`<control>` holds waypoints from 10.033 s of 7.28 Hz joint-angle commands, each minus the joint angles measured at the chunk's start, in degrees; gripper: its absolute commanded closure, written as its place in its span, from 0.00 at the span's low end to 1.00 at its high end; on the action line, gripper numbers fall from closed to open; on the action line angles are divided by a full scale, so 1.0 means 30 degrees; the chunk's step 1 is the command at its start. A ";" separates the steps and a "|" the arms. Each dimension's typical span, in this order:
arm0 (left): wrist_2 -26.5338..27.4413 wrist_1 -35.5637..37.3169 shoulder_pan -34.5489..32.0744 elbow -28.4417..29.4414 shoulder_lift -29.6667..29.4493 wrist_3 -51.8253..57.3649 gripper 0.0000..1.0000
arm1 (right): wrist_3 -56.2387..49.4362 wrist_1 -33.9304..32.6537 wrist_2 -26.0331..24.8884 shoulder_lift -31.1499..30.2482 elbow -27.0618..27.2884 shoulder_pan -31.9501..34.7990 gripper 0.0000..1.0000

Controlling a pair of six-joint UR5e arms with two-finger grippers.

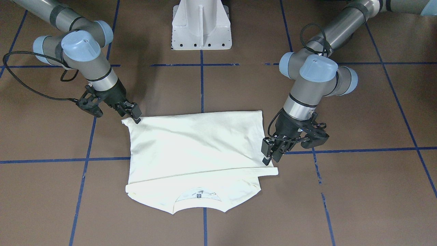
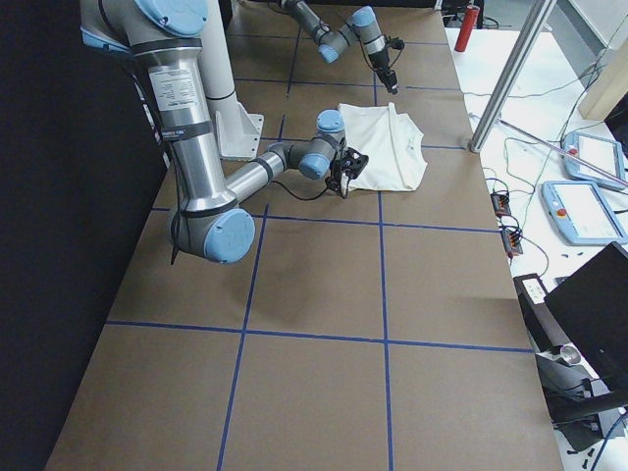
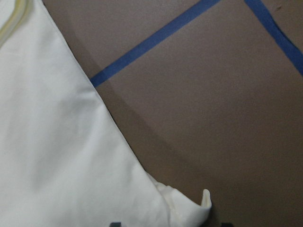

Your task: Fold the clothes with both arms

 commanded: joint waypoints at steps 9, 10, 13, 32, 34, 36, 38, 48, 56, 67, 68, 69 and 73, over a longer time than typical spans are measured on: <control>0.0109 0.0000 -0.0322 -0.1084 0.0216 0.0029 0.48 | 0.0075 -0.0007 0.4839 -0.5405 0.7434 -0.1419 1.00; 0.0021 0.0000 -0.0293 -0.1439 0.0216 0.0000 0.46 | 0.0684 -0.0007 0.6283 -0.6670 0.9080 -0.3314 1.00; -0.1142 0.0117 0.0875 -0.3138 0.0245 -0.1835 0.31 | 0.2507 -0.0036 0.5216 -0.6889 0.9097 -0.8107 0.00; 0.0341 0.8378 0.6857 -0.5369 0.1065 -0.7443 1.00 | 0.2038 -0.0036 0.4013 -0.4105 0.6460 -0.0901 0.00; 0.0546 0.8988 0.5925 -0.5717 0.0949 -0.5689 1.00 | 0.2038 -0.0036 0.4013 -0.4076 0.6460 -0.0989 0.00; 0.0926 0.8794 0.3210 -0.5256 0.0251 -0.1976 1.00 | 0.2038 -0.0036 0.4013 -0.4075 0.6460 -0.0989 0.00; 0.0928 0.5355 0.0509 0.1329 -0.3482 -0.1642 1.00 | 0.2038 -0.0036 0.4042 -0.3755 0.6460 -0.0960 0.00; -0.2382 0.1874 -0.0996 -0.3755 0.1007 -0.0293 0.42 | -0.4855 -0.4070 0.1112 0.4502 -0.0041 -0.2015 0.00; -0.2382 0.1904 -0.0937 -0.3728 0.1124 -0.0293 0.42 | -1.3108 -0.8327 -0.2169 0.7585 -0.2798 -0.3684 0.00; -0.2966 0.2342 -0.0908 -0.4515 0.1153 -0.0762 0.42 | -1.6025 -1.1581 -0.2404 0.3862 0.2359 -0.3127 0.00; -0.2968 0.2373 -0.0908 -0.4605 0.1154 -0.0762 0.42 | -1.2674 -1.1057 -0.2461 0.4125 0.2301 -0.3650 0.00; -0.2968 0.2373 -0.0908 -0.4577 0.1154 -0.0762 0.42 | -0.9218 -0.9776 -0.2491 0.4041 0.2271 -0.4090 0.00; -0.2998 0.2344 -0.0879 -0.4665 0.1359 -0.0762 0.42 | 0.1354 -0.4550 -0.3545 0.4126 0.0221 -0.5149 0.54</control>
